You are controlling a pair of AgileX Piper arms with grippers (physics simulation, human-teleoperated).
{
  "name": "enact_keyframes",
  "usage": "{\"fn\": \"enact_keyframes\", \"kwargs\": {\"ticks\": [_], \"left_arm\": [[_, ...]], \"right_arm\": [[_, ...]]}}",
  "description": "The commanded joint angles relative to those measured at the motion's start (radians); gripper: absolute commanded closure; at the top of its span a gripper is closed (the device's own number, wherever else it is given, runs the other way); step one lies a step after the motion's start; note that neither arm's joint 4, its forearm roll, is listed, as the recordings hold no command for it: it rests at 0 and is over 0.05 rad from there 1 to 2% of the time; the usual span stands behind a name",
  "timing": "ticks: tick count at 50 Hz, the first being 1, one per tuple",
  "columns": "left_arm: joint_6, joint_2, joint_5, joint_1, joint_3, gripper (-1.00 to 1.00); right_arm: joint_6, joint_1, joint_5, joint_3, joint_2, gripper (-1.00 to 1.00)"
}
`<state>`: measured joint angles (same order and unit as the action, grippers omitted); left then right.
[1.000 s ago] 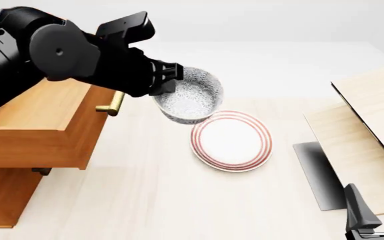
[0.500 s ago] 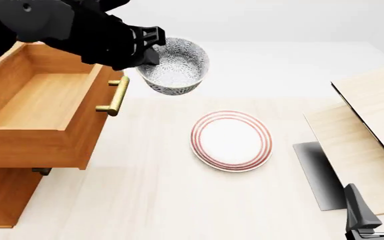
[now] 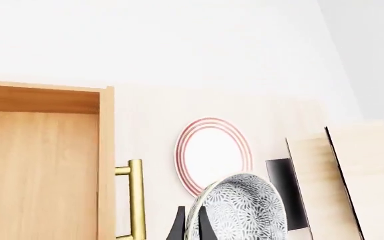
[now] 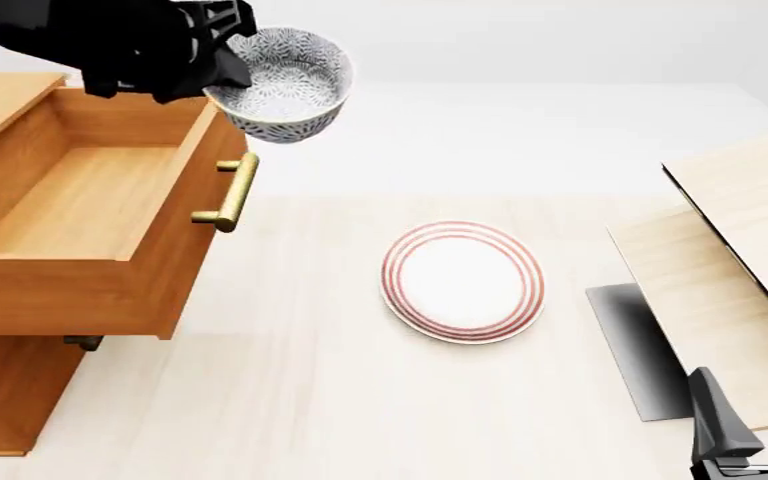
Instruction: Open the top drawer of the cabinet and put the bowl in it.
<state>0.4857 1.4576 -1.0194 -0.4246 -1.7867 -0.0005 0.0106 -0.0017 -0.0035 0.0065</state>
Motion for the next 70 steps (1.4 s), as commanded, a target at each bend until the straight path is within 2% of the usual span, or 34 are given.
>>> {"fn": "enact_keyframes", "kwargs": {"ticks": [1,13,27,53,70], "left_arm": [[0.016,-0.036,0.027,0.08,0.037,1.0],[0.035,-0.074,0.048,0.153,0.084,1.0],[0.074,-0.153,0.092,0.229,0.189,1.0],[0.134,-0.291,0.104,0.386,0.321,1.0],[0.173,-0.321,0.161,0.445,0.416,1.0]], "right_arm": [[0.0,0.0,0.0,0.0,-0.001,-1.0],[0.0,0.0,0.0,0.0,-0.001,-1.0],[0.0,0.0,0.0,0.0,0.0,-1.0],[0.0,0.0,0.0,0.0,-0.001,-1.0],[0.0,0.0,0.0,0.0,0.0,-1.0]]}}
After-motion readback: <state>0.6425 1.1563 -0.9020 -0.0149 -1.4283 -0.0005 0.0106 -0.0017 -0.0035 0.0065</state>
